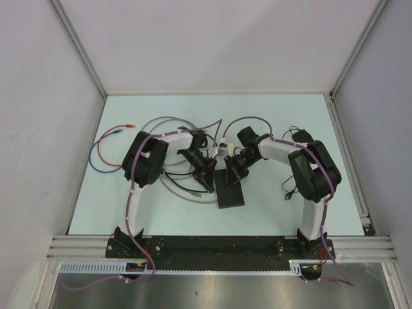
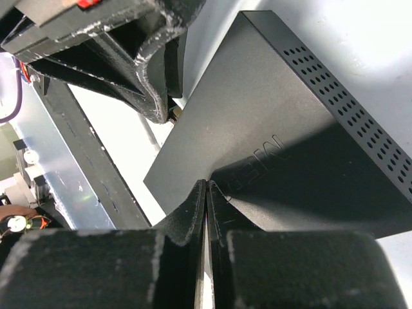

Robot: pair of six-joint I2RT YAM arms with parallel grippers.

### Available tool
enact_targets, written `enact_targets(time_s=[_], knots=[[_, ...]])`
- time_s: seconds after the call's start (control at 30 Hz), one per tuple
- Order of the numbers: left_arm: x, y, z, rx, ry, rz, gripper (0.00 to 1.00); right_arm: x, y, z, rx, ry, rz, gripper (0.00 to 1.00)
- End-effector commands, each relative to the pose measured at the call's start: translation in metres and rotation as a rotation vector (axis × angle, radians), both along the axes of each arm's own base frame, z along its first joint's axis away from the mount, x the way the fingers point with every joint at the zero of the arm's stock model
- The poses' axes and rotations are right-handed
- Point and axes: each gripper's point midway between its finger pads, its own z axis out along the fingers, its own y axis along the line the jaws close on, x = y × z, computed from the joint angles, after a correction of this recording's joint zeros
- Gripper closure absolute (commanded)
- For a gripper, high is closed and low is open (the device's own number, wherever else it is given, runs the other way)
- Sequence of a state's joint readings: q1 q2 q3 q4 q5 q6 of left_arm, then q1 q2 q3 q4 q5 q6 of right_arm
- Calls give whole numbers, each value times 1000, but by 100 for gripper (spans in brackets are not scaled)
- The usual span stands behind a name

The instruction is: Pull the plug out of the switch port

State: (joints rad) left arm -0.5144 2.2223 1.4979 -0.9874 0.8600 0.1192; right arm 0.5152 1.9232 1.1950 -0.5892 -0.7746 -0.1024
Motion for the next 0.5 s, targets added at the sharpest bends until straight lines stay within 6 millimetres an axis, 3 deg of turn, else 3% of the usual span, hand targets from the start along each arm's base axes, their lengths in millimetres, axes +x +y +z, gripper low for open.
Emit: enact_targets(time_s=[0.0,0.07,0.17,0.27,0.3,0.37,0.43,0.47], knots=[[-14,56,-49,279,-1,-62,100,-6,-30,-48,-218,-32,0,96],[-12,64,-52,320,-10,-66,100,-7,-32,-50,-226,-25,0,96],[-17,63,-37,312,55,-70,100,-8,-34,-51,-229,-18,3,96],[-8,39,-13,116,193,-15,100,-8,-33,-52,-225,-12,4,96],[3,40,-18,146,132,-35,100,-9,-33,-53,-226,-8,4,95],[17,65,-41,307,-25,-106,100,-8,-33,-54,-227,-8,2,96],[15,74,-48,340,-50,-124,100,-8,-33,-54,-228,-10,3,95],[4,84,-54,381,-24,-131,100,-8,-35,-55,-236,-8,3,95]])
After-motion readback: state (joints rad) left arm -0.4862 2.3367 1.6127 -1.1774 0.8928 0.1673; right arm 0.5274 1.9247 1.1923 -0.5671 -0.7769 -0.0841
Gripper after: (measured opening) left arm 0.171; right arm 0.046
